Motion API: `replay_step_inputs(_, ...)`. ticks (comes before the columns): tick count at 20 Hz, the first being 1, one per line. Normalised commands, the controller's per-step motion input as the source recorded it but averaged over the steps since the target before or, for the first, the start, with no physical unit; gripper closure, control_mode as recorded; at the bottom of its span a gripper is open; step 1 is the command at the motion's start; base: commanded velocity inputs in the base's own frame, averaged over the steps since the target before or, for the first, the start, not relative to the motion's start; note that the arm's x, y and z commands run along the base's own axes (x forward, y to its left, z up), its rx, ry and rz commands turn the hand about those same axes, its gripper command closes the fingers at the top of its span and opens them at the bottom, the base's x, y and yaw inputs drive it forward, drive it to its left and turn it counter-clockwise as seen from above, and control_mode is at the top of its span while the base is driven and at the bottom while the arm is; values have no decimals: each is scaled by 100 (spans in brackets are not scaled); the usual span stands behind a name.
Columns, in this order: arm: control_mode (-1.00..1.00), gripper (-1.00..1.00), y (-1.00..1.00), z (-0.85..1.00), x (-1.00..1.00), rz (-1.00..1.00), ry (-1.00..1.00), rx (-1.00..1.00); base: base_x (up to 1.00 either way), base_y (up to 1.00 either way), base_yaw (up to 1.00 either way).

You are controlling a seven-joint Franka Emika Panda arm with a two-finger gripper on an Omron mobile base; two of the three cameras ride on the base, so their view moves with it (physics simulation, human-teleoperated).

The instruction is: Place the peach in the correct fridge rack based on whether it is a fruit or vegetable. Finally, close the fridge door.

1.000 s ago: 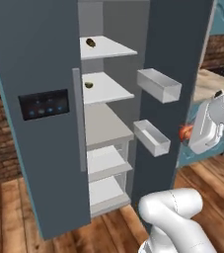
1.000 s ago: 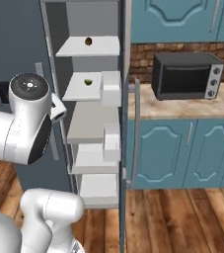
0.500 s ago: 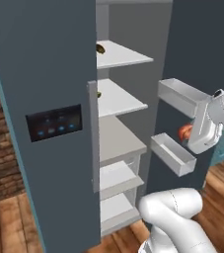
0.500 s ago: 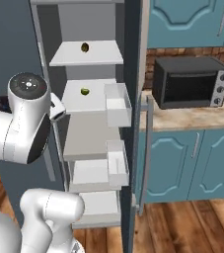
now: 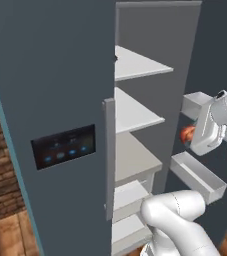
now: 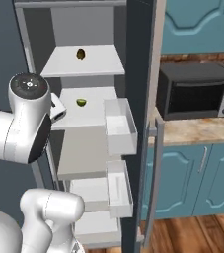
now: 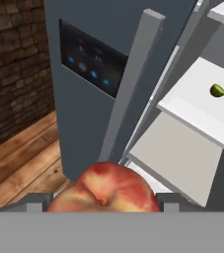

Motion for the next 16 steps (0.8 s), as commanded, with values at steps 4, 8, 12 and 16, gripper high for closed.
replay_step_inputs(4,100,100,0,0,0,0,0,0,54,-4,0)
replay_step_inputs(8,100,100,0,0,0,0,0,0,41,-28,0)
replay_step_inputs(12,100,100,0,0,0,0,0,0,33,-31,0)
replay_step_inputs(16,-100,100,-2,-6,32,0,-5,0,9,-5,0)
